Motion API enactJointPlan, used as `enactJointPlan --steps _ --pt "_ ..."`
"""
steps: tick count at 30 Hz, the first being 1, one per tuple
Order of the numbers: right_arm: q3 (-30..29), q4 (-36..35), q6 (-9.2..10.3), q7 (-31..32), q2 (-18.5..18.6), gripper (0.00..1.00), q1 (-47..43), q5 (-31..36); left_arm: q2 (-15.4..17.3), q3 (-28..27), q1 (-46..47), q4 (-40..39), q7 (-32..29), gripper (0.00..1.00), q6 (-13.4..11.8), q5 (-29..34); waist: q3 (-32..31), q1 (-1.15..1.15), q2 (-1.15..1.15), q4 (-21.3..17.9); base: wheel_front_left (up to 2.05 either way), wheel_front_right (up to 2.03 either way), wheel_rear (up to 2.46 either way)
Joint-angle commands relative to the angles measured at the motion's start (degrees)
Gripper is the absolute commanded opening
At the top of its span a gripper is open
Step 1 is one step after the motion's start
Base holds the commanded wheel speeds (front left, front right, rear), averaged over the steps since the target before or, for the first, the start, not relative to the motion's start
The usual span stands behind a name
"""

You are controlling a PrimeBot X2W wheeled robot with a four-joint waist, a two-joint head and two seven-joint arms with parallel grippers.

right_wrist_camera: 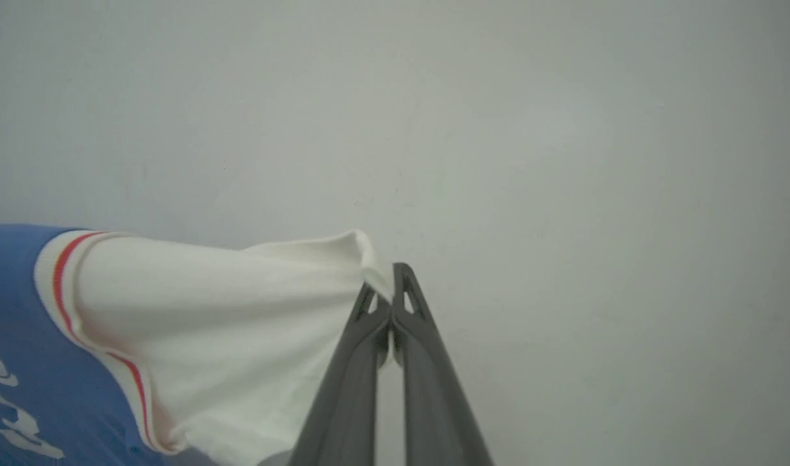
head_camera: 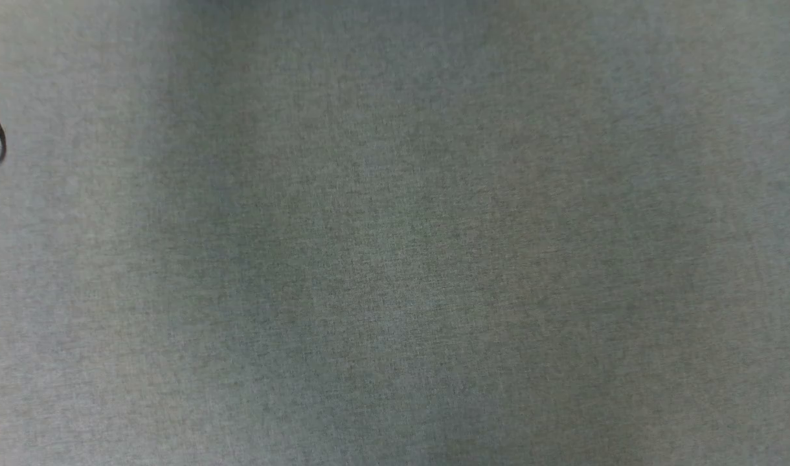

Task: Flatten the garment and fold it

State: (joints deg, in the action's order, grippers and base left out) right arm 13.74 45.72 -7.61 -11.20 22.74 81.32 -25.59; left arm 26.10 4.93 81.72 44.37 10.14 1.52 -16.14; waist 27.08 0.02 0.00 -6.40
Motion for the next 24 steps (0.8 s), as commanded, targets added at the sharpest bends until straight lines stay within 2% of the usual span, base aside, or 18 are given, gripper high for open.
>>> enactJointPlan --steps 1,8,15,20,22,23,24 --pt "0.8 1.0 0.12 -0.6 0.1 0.0 0.1 -0.8 -0.2 -0.1 -0.3 1.3 0.7 0.0 0.5 -0.3 1.2 -0.02 0.0 0.3 0.0 0.0 0.0" --pt "8.5 2.9 0.12 -2.1 0.3 0.0 -5.3 -5.1 -1.4 -0.6 -6.2 6.2 3.2 0.0 2.2 -2.6 -1.4 -0.02 0.0 1.1 0.0 0.0 0.0" --pt "14.2 -3.0 0.12 -3.3 2.4 0.0 -17.4 -9.8 -1.2 -2.7 -19.0 5.4 4.2 0.0 3.0 -5.4 -8.0 -0.02 0.0 1.5 0.0 0.0 0.0" --pt "16.3 -11.3 0.12 -3.5 5.3 0.0 -31.9 -11.9 -0.3 -4.8 -35.5 -0.2 4.3 0.0 2.3 -7.4 -14.9 -0.02 0.0 1.3 0.0 0.0 0.0" --pt "16.0 -15.1 0.12 -3.0 6.5 0.0 -38.2 -12.4 -0.3 -5.9 -43.6 -4.6 3.4 0.0 1.0 -8.3 -17.0 -0.02 0.0 1.1 0.0 0.0 0.0" --pt "15.2 -18.7 0.12 -1.5 7.4 0.0 -44.4 -12.5 -0.5 -7.5 -52.3 -10.2 2.2 0.0 -1.0 -9.4 -18.8 -0.02 0.0 0.8 0.0 0.0 0.0" --pt "14.5 -20.5 0.12 -0.6 7.8 0.0 -47.6 -12.4 -0.7 -8.3 -56.8 -13.3 1.4 0.0 -2.0 -10.0 -19.5 -0.02 0.0 0.8 0.0 0.0 0.0"
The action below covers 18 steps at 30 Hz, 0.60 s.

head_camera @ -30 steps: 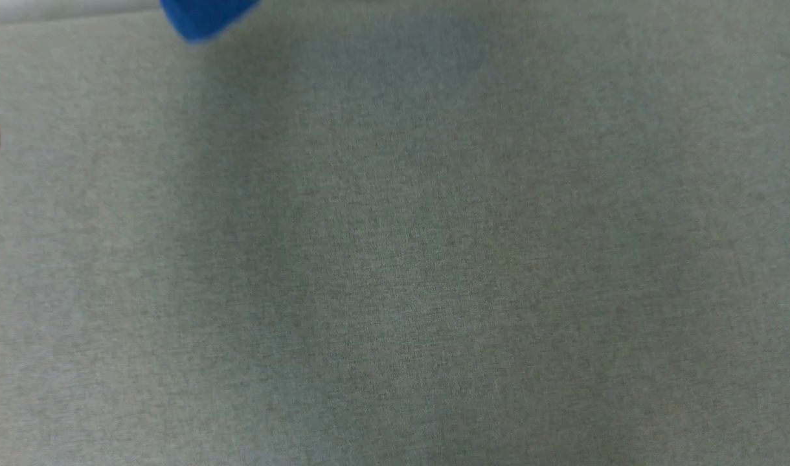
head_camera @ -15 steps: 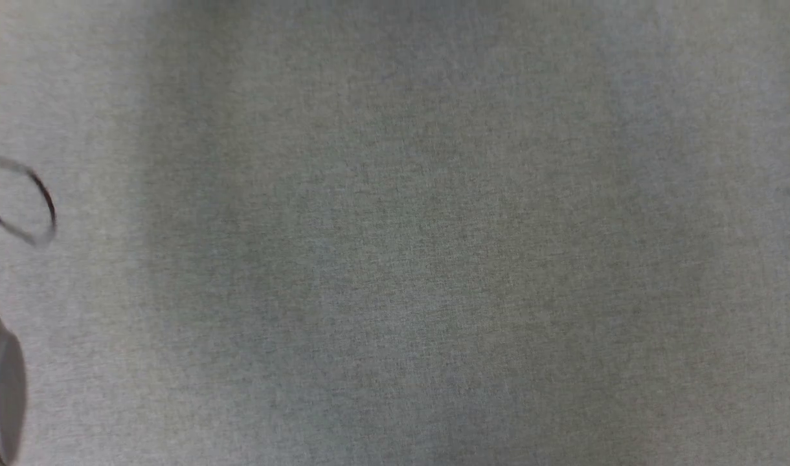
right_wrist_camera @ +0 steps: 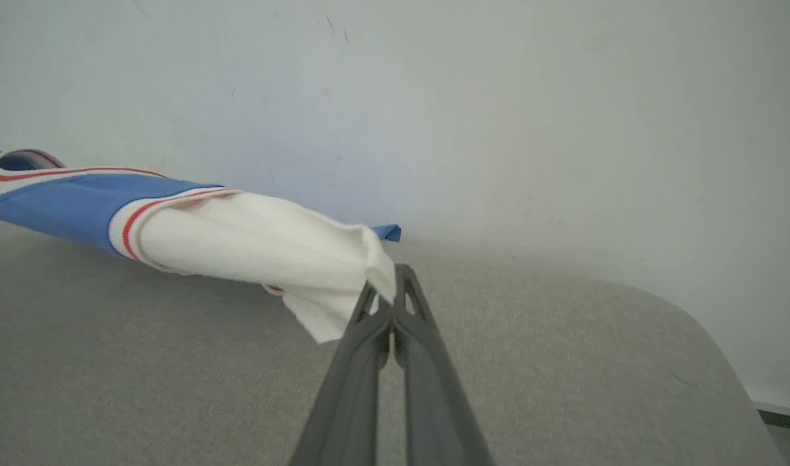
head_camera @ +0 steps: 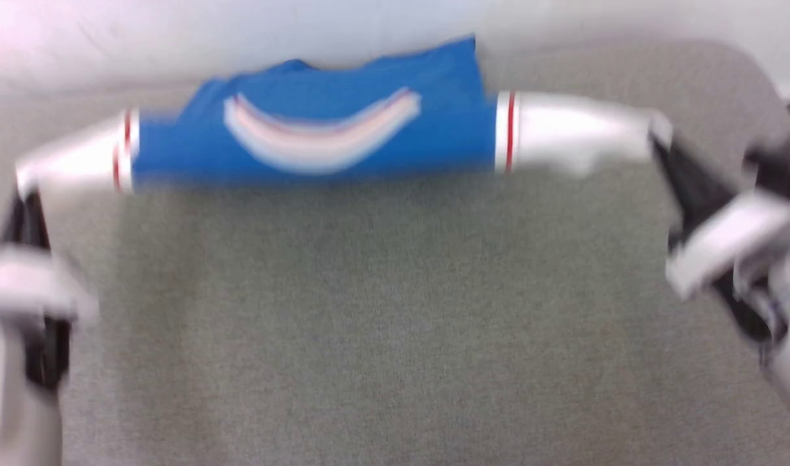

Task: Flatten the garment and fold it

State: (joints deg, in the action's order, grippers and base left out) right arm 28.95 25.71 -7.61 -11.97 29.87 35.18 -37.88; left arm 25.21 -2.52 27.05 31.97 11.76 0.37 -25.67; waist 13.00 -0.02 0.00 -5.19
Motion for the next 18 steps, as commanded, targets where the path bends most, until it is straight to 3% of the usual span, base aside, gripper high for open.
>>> enactJointPlan --steps 1,6,13,18 --pt "-1.9 -2.3 0.12 0.8 1.0 0.0 -4.6 0.1 -0.3 -1.5 -6.4 -4.2 -1.1 0.0 -1.8 -1.0 -6.0 0.02 0.0 -0.4 0.0 0.0 0.0" --pt "-9.6 -10.2 0.12 7.2 0.3 0.0 -21.0 0.9 -3.0 -2.5 -25.5 -20.9 -8.5 0.0 -5.8 -3.2 -8.1 0.02 0.0 0.6 0.0 0.0 0.0" --pt "-18.4 -19.4 0.12 16.4 -4.4 0.0 -38.3 4.0 -4.1 -2.2 -39.5 -32.7 -15.8 0.0 -10.1 -3.1 -10.1 0.02 0.0 1.3 0.0 0.0 0.0" --pt "-23.2 -26.2 0.12 25.1 -9.6 0.0 -49.6 6.3 -4.2 -1.5 -46.6 -35.6 -19.8 0.0 -12.3 -2.4 -10.7 0.02 0.0 1.4 0.0 0.0 0.0"
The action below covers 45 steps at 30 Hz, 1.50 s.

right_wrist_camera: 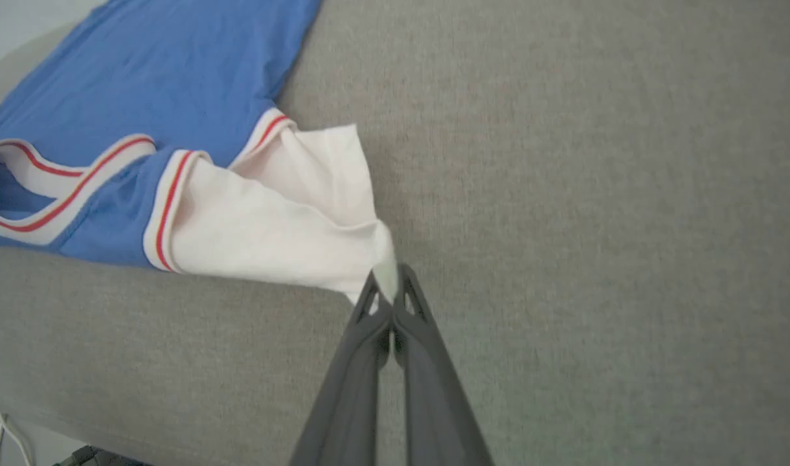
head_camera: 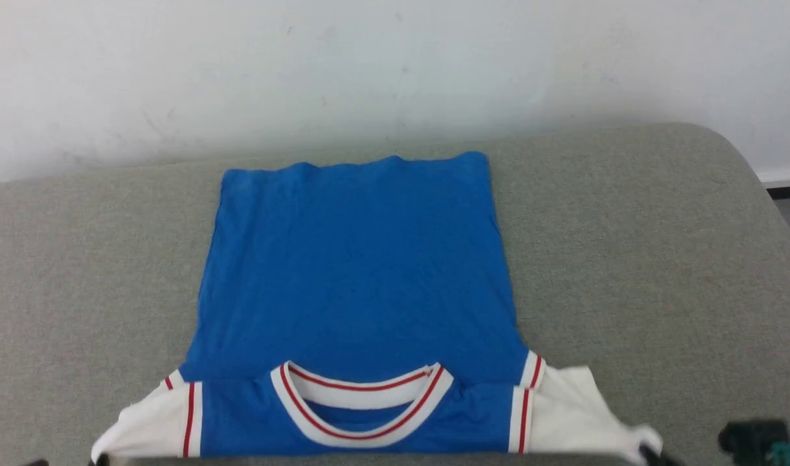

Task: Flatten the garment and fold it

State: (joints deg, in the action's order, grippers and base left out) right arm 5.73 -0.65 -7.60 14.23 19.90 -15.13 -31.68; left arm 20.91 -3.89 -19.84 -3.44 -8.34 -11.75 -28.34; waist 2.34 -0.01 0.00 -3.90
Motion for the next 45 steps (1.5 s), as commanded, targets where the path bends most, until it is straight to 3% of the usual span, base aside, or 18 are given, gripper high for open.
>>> enactJointPlan --steps 1,3,4,5,6,12,16,21,30,38,45 --pt "-0.5 -0.5 0.11 1.2 -0.6 0.0 -1.2 0.2 -0.1 0.0 -0.5 -0.3 -0.1 0.0 -0.5 0.2 -0.1 0.01 0.0 0.1 0.0 0.0 0.0" --pt "-0.8 -1.8 0.11 5.5 -2.1 0.0 -4.4 0.8 -0.4 0.2 -1.8 -0.4 -0.6 0.0 -1.1 0.4 0.0 0.01 0.0 0.0 0.0 0.0 0.0" --pt "-1.0 -2.4 0.11 7.4 -3.0 0.11 -5.6 0.9 -0.5 0.3 -2.1 -0.5 -0.5 0.0 -1.3 0.5 0.1 0.01 0.0 0.0 0.0 0.0 0.0" --pt "-1.1 -3.3 0.11 8.8 -3.6 0.46 -6.5 1.3 -0.8 0.5 -2.2 -0.7 -0.4 0.0 -1.5 0.5 0.2 0.01 0.0 0.0 0.0 0.0 0.0" --pt "-1.3 -4.7 0.11 9.2 -4.2 1.0 -6.8 1.6 -1.1 0.7 -2.2 -0.8 -0.2 0.0 -1.6 0.6 0.4 0.01 0.0 0.1 0.0 0.0 0.0" --pt "-6.1 -11.7 0.11 3.3 -8.1 1.0 -3.0 3.6 -2.2 2.3 -0.3 -2.1 2.3 0.0 -1.3 1.5 1.4 0.01 0.0 1.6 0.0 0.0 0.0" --pt "-11.0 -9.1 0.11 -0.7 -11.3 1.0 4.8 4.8 -2.7 3.6 2.2 -3.2 4.2 0.0 -1.0 2.6 3.0 0.01 0.0 3.9 0.0 0.0 0.0" --pt "-14.0 4.7 0.11 -4.3 -10.9 1.0 21.5 5.4 -4.0 6.1 6.8 -4.8 6.8 0.0 -0.5 4.0 7.5 0.01 0.0 7.2 0.0 0.0 0.0" --pt "-11.4 33.5 0.11 -4.1 -4.9 1.0 50.1 3.6 -7.5 10.7 14.2 -5.7 12.9 0.0 0.8 6.1 15.0 0.01 0.0 14.1 0.0 0.0 0.0" --pt "-6.4 49.1 0.11 5.4 0.0 1.0 67.8 3.6 -10.5 14.5 19.0 -6.5 17.2 0.0 1.7 7.7 21.5 0.01 0.0 19.6 0.0 0.0 0.0" --pt "-1.8 56.5 0.11 15.6 2.3 1.0 77.1 6.4 -13.4 16.5 22.1 -4.9 20.0 0.0 2.6 7.1 26.1 0.01 0.0 23.1 0.0 0.0 0.0"
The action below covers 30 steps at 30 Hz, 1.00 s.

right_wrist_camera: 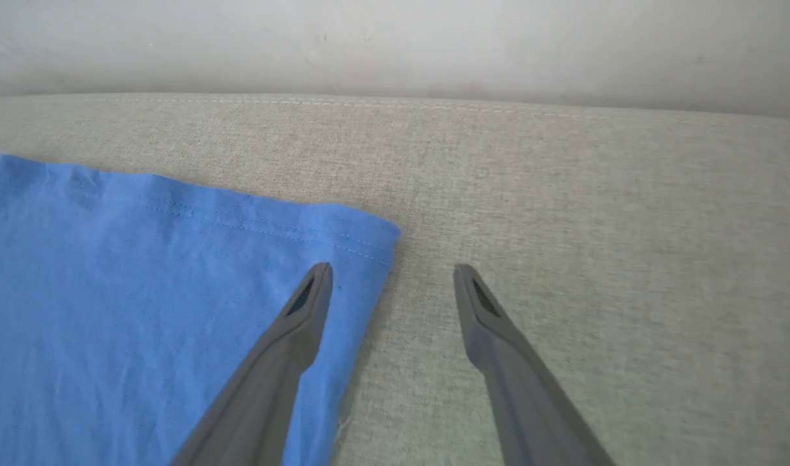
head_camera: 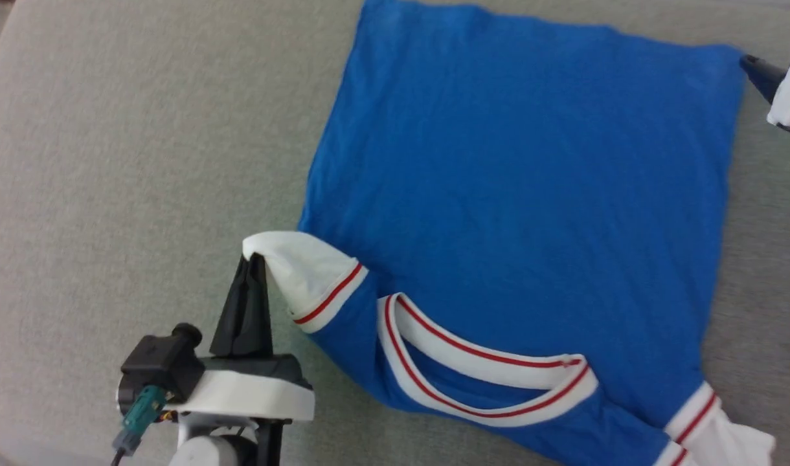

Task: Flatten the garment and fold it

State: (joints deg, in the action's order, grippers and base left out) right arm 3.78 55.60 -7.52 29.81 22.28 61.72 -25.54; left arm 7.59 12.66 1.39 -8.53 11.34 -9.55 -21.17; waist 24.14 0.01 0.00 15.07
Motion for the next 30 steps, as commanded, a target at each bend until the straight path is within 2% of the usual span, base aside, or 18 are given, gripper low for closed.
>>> enactJointPlan --steps 1,5,10,11,13,15,22,26,30 --pt "0.6 0.9 0.03 0.9 0.0 1.0 1.1 0.3 -0.3 0.2 1.3 0.6 0.6 0.0 0.6 -0.1 4.9 -0.01 0.0 4.5 0.0 0.0 0.0" --pt "2.0 3.6 0.03 4.0 -0.2 1.0 3.0 0.0 -1.0 0.7 2.5 1.9 1.7 0.0 1.1 -0.3 6.0 -0.01 0.0 5.3 0.0 0.0 0.0" --pt "2.3 11.2 0.03 13.0 0.0 1.0 2.8 0.3 -1.3 0.2 2.8 3.2 2.5 0.0 0.4 0.3 5.5 -0.01 0.0 5.6 0.0 0.0 0.0" --pt "1.9 12.7 0.03 14.7 -0.2 0.6 2.8 0.1 -1.3 0.1 2.7 3.4 2.6 0.0 0.3 0.3 5.3 -0.01 0.0 5.5 0.0 0.0 0.0" --pt "1.5 14.4 0.03 17.1 -0.9 0.0 2.9 -0.1 -1.3 -0.1 2.5 3.6 2.8 0.0 0.2 0.4 4.7 -0.01 0.0 5.3 0.0 0.0 0.0" --pt "1.5 14.8 0.03 17.6 -1.5 0.0 3.2 0.0 -1.2 -0.2 2.4 3.7 2.9 0.0 0.1 0.5 4.2 -0.01 0.0 5.0 0.0 0.0 0.0" --pt "5.3 8.9 0.03 10.7 -1.5 0.0 3.6 1.6 -0.4 -0.8 2.1 4.1 2.9 0.0 -0.1 0.6 0.6 -0.01 0.0 3.2 0.0 0.0 0.0" --pt "10.2 2.3 0.03 6.1 -0.5 0.0 2.7 1.4 0.8 -1.6 0.8 3.9 2.0 0.0 -0.7 0.7 -3.3 -0.01 0.0 0.7 0.0 0.0 0.0" --pt "15.3 -4.7 0.03 2.7 2.1 0.0 -0.9 -0.4 2.6 -2.9 -1.7 3.6 0.3 0.0 -1.9 0.7 -8.2 -0.01 0.0 -3.2 0.0 0.0 0.0"
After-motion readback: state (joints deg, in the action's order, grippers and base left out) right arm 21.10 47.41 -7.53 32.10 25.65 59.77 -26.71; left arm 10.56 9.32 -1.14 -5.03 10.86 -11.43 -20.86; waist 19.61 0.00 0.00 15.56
